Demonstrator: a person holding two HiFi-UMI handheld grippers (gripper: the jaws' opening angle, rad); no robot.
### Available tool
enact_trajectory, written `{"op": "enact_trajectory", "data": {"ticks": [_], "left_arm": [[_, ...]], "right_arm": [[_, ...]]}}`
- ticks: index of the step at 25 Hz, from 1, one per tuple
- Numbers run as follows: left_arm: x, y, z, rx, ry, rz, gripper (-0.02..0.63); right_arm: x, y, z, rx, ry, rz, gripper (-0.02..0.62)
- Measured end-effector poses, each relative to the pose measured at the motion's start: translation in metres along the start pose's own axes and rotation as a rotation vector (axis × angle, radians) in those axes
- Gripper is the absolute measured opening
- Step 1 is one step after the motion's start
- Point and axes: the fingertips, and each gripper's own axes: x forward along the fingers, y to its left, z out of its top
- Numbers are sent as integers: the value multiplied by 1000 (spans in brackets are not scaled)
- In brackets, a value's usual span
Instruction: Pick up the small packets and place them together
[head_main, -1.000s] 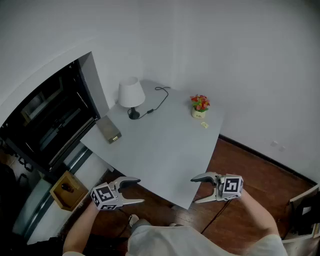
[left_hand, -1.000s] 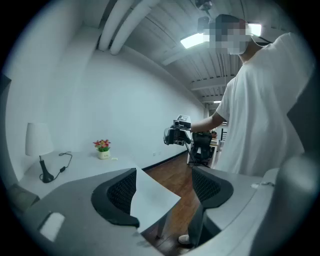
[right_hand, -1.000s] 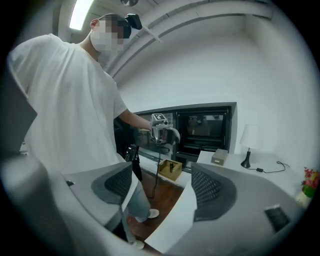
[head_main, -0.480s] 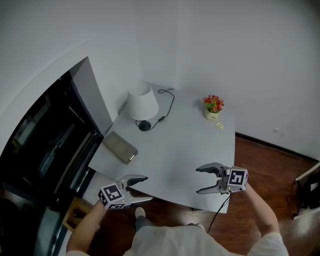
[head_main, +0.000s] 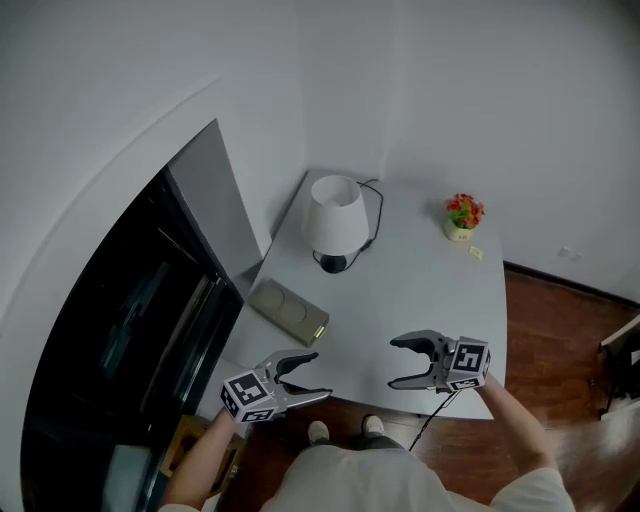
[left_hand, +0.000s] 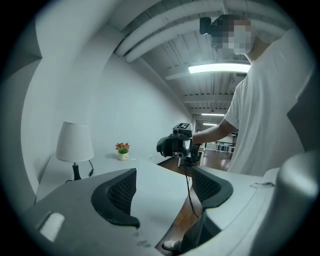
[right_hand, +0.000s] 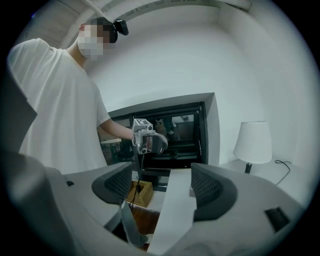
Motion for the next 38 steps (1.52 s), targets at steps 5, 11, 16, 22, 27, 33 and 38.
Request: {"op": "enact_trajectory", "data": {"ticks": [5, 11, 16, 22, 27, 33, 38], "left_arm": [[-4, 15, -11, -1, 16, 15, 348], [-7, 45, -3, 14, 6, 77, 348], [-28, 84, 30, 61, -60, 228, 348], [-57, 109, 50, 46, -134, 390, 350], [-76, 110, 53, 43, -169, 500, 353], [-88, 101, 53, 48, -209, 614, 354], [-110, 101, 46, -10, -264, 760, 354]], "right_arm": [[17, -16, -4, -5, 17, -24, 379], [15, -52, 1, -41, 2, -123, 379], [5, -93, 5, 31, -99, -253, 379], [39, -109, -46, 167, -79, -265, 379], [91, -117, -100, 461, -112, -229, 379], [155, -139, -151, 1053, -322, -222, 344], [193, -162, -179, 1350, -476, -262, 344]]}}
